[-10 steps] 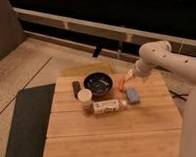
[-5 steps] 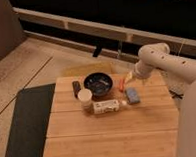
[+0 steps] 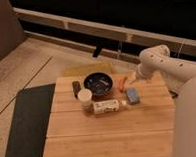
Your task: Place the white sponge in the ceramic bowl
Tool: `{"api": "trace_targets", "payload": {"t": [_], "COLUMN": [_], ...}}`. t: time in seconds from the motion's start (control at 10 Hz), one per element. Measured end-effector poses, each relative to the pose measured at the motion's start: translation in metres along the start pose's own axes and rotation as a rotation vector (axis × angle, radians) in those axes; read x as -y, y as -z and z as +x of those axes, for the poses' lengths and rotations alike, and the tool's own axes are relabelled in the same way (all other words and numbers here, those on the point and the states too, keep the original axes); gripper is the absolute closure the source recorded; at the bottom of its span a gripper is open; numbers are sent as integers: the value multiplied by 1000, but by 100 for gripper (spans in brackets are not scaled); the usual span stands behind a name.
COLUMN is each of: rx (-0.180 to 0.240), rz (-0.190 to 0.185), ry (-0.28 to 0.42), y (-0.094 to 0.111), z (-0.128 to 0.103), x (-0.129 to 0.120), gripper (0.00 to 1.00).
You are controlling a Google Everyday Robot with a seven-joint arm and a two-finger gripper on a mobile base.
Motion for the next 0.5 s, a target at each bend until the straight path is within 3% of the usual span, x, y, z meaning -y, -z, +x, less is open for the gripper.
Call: {"api": "trace_targets", "payload": {"t": [0.5], "rx": [-90], "rz": [11], "ry": [74], "y": [-37], "z": [18], "x": [-12], "gripper": [35]}}
